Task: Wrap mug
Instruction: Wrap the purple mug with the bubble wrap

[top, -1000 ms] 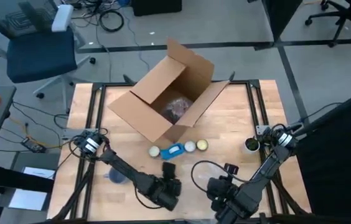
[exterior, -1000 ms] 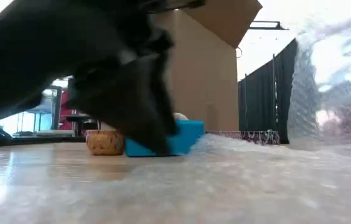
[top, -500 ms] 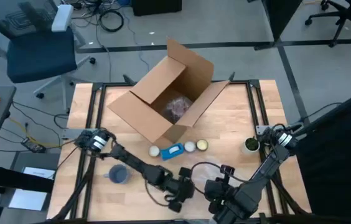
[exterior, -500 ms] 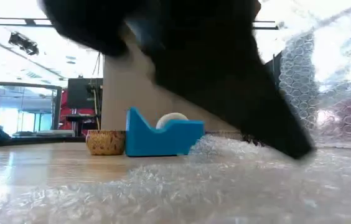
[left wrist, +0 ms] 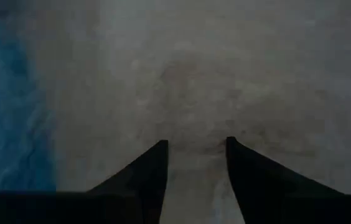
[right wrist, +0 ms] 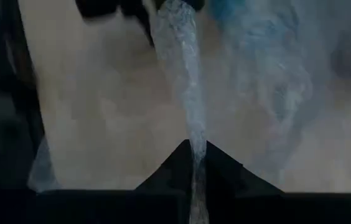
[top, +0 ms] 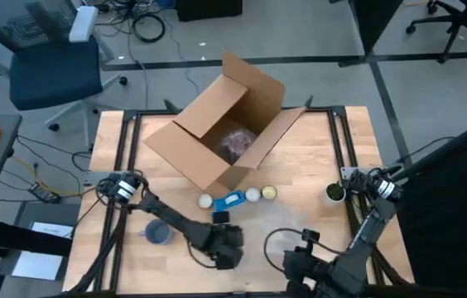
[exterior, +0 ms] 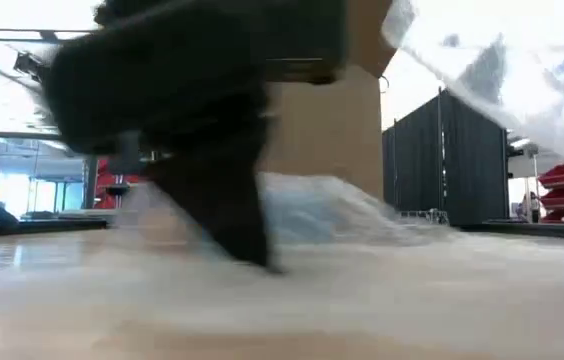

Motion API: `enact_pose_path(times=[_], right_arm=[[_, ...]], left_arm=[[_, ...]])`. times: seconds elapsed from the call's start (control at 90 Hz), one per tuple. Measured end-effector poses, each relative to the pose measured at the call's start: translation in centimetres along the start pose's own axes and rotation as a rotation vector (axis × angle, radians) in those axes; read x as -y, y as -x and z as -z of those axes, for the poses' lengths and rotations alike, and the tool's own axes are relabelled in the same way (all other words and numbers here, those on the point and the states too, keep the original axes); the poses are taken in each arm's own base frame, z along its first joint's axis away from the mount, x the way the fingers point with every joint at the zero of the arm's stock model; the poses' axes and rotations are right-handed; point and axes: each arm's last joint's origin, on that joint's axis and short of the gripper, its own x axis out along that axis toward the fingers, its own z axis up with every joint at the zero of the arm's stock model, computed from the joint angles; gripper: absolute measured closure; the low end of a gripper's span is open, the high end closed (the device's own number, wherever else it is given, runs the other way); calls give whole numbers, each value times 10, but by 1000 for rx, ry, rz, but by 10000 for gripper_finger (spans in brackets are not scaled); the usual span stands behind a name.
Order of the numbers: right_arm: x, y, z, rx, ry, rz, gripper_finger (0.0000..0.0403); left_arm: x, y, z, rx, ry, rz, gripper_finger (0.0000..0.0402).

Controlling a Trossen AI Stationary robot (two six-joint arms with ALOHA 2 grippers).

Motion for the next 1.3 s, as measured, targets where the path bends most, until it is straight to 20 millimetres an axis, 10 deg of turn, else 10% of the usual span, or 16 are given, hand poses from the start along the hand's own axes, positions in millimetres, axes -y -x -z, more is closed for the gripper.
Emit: enact_pose_path(times=[0.289, 0.611, 1.0, 1.3], right_arm=[[4, -36, 71, -88, -208, 97, 403], [2, -56, 97, -110, -180, 41, 342], [39, 28, 43, -245, -106, -6, 175], [25, 66, 54, -149, -186, -260, 153]], left_arm=[[-10, 20, 47, -201, 150, -346, 255], [-2, 17, 33, -106, 261, -226, 255], [-21, 5, 15, -179, 342, -150, 255], [-25, 3, 10, -160, 360, -150, 255]])
